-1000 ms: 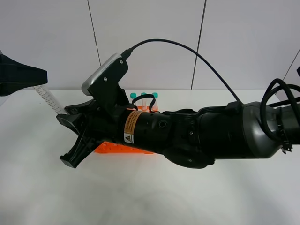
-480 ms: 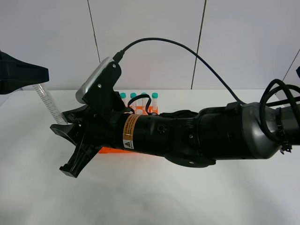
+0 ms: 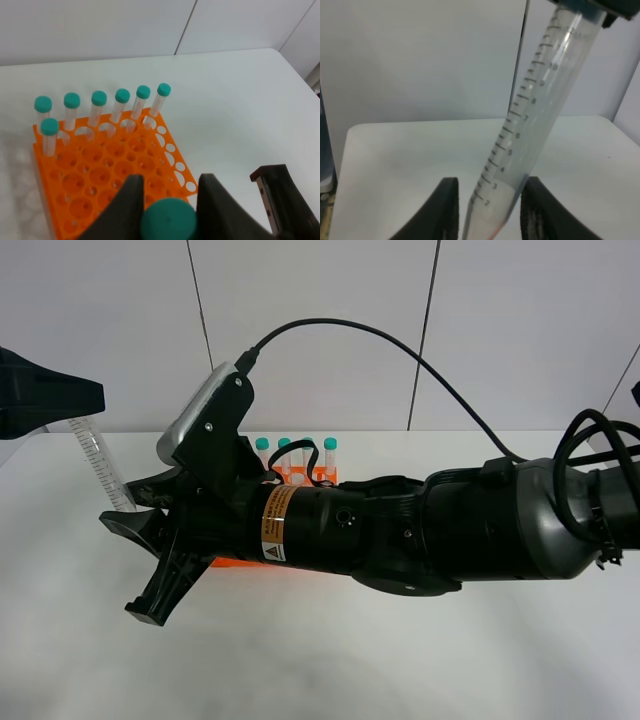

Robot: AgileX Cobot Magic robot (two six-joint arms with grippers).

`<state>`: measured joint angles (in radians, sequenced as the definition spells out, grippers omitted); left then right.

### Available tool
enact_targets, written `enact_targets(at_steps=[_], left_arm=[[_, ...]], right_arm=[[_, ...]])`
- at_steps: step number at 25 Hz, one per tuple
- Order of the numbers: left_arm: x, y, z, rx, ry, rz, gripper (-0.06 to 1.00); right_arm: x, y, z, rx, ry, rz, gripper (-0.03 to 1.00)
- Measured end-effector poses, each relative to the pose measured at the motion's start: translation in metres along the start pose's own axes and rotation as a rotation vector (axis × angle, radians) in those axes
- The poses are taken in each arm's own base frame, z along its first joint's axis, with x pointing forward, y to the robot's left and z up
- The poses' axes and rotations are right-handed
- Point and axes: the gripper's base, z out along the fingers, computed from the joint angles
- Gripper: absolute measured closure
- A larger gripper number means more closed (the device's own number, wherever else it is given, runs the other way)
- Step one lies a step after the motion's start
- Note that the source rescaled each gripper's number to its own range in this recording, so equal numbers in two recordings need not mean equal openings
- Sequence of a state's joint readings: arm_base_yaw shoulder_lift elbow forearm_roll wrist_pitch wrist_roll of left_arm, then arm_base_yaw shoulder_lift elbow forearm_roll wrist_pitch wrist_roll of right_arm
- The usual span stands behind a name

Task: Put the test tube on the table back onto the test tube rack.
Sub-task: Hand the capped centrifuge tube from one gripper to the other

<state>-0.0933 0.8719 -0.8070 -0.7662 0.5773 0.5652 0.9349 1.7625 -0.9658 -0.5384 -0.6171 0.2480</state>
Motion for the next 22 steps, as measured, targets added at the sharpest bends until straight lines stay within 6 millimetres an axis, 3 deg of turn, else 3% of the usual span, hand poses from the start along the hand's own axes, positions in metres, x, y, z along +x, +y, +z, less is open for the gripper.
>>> enact_targets(at_steps=[22], left_arm=[[-0.001, 0.001, 0.0, -0.01, -0.016, 0.015, 0.93]], right_arm=[[0.01, -0.004, -0.001, 0.041, 0.113, -0.006, 0.26]])
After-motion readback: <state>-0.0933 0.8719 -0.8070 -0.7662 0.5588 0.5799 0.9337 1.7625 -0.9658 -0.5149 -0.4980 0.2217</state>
